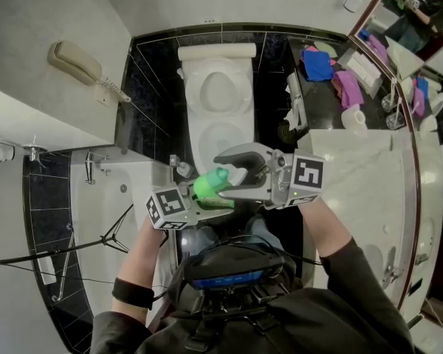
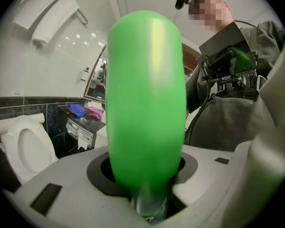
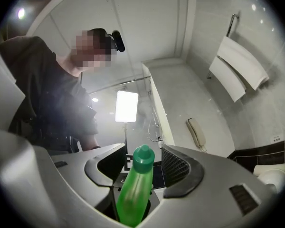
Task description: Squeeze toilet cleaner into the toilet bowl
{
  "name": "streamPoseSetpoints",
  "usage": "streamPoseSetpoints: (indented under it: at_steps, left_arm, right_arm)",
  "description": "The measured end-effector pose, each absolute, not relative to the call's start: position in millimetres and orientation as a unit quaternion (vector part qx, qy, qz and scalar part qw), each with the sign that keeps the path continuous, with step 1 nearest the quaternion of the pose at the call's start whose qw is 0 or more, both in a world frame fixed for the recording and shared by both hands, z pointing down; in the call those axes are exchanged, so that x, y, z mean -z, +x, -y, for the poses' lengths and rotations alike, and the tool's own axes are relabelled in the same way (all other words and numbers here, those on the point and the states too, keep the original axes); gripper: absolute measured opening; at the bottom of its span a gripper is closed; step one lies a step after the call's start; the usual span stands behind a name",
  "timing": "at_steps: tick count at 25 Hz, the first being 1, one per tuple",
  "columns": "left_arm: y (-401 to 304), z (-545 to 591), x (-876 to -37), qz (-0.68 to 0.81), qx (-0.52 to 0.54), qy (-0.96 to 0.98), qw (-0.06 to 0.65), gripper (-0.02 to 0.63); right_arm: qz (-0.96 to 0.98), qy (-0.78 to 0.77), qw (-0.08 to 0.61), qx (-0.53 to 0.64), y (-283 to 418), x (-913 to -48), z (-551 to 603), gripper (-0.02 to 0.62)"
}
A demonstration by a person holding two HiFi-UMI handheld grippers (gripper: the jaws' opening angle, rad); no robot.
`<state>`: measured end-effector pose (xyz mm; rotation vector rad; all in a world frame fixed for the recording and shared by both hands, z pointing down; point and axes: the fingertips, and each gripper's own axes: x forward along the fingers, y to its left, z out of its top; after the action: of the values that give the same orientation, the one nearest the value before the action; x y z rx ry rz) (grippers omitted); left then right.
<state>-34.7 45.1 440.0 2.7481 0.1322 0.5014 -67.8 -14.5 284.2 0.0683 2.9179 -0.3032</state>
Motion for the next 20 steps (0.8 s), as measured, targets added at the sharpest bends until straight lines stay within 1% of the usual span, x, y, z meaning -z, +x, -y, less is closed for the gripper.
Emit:
streamPoseSetpoints:
  at_steps: [3, 4, 5, 9, 12, 17, 20]
  left_arm:
    - [-33.2, -46.3, -441.0, -0.049, -0.177, 0.968, 0.174, 0.192]
    - [-32.6, -47.0, -441.3, -0.051, -0.177, 0.967, 0.174, 0.192]
    - [-31.9, -47.7, -441.0, -0.052, -0.177, 0.967, 0.173, 0.192]
    - [-30.2, -45.7, -441.5, -0.042, -0.181, 0.968, 0.168, 0.192]
    - [-29.8, -36.1, -446.8, -0.001, -0.197, 0.969, 0.152, 0.192]
    - [-36.6, -6.6, -462.9, 0.108, -0.243, 0.960, 0.093, 0.192]
    - [-47.8, 14.6, -476.1, 0.200, -0.268, 0.941, 0.050, 0.192]
  right_arm:
    - [-0.989, 0.028, 0.101, 0.106, -70.2, -284.5, 11.8, 0.214]
    - [-0.989, 0.027, 0.100, 0.107, -70.5, -284.6, 11.6, 0.177]
    - [-0.989, 0.026, 0.100, 0.110, -70.6, -285.0, 11.7, 0.161]
    - [-0.987, 0.017, 0.104, 0.125, -69.9, -286.9, 14.6, 0.160]
    - [-0.984, 0.001, 0.100, 0.150, -69.1, -291.6, 19.9, 0.160]
    - [-0.978, -0.040, 0.086, 0.186, -66.1, -309.1, 34.3, 0.159]
    - [-0.968, -0.060, 0.070, 0.233, -68.6, -317.4, 37.1, 0.160]
